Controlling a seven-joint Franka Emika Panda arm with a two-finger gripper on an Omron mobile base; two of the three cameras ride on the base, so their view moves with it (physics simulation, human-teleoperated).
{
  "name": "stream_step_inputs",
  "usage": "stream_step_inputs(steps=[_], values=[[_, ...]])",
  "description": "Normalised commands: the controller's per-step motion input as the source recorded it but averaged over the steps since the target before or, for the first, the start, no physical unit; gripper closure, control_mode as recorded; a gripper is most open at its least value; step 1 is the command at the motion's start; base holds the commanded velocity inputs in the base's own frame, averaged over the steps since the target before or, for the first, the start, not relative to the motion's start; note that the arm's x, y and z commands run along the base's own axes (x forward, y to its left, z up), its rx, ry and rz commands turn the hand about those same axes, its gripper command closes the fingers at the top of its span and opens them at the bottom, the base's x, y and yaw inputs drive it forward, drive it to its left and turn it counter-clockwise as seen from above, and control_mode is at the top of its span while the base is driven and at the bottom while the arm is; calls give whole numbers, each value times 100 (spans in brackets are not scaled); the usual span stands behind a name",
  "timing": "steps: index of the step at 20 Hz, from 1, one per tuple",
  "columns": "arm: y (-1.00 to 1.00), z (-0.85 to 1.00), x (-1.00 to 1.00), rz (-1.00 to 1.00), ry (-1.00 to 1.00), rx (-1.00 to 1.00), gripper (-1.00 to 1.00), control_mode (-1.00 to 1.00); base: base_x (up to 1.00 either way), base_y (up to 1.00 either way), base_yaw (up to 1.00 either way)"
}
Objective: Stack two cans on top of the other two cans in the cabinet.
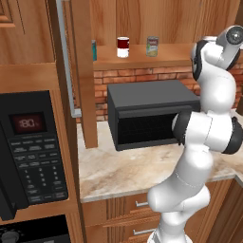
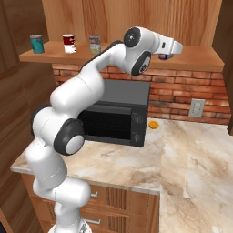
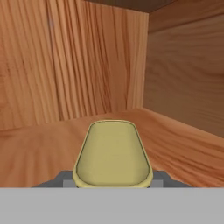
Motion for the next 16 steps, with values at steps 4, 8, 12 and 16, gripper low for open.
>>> stream_step_inputs(steps=[4, 8, 12, 16], values=[[0, 0, -23, 0, 0, 0, 100, -100, 0, 0, 0], [0, 0, -22, 0, 0, 0, 100, -100, 0, 0, 0], [0, 0, -24, 0, 0, 0, 100, -100, 0, 0, 0], [0, 0, -24, 0, 0, 0, 100, -100, 0, 0, 0]])
